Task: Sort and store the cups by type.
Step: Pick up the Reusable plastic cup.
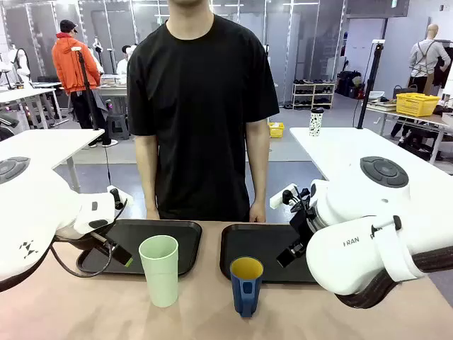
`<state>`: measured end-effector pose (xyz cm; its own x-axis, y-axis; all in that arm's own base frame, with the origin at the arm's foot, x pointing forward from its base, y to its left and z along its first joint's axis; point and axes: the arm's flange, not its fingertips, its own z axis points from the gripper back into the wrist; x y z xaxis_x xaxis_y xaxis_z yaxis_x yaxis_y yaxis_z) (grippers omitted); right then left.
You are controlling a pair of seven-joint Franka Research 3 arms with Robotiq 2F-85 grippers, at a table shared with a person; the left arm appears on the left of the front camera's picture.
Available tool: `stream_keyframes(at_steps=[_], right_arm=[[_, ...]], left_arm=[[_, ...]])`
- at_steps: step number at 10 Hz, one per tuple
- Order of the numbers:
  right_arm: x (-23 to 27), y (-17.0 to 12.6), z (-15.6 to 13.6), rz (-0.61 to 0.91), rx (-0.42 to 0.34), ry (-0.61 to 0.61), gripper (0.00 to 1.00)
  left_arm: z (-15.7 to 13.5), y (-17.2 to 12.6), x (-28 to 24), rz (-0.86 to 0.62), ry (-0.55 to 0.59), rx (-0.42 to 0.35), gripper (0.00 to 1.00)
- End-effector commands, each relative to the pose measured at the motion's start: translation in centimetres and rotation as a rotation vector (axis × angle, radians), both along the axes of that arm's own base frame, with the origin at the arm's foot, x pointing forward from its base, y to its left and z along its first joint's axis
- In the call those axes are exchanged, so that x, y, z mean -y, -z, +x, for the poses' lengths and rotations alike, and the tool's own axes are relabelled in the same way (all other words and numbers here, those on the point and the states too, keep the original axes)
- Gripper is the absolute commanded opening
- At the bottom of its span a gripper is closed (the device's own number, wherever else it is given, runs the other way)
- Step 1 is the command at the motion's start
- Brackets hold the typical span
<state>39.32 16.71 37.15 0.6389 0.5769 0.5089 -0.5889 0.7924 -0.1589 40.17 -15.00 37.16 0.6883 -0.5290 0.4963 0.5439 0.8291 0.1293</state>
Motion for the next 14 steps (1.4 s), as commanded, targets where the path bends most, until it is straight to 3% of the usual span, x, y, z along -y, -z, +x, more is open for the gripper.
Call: stream_keyframes(at_steps=[1,14], right_arm=[[0.00,0.00,0.00,0.000,0.000,0.000,1.00],[0.00,0.00,0.00,0.000,0.000,0.000,1.00]], left_arm=[[-0.01,0.00,0.02,0.000,0.000,0.000,1.00],[-0.01,0.00,0.02,0.000,0.000,0.000,1.00]])
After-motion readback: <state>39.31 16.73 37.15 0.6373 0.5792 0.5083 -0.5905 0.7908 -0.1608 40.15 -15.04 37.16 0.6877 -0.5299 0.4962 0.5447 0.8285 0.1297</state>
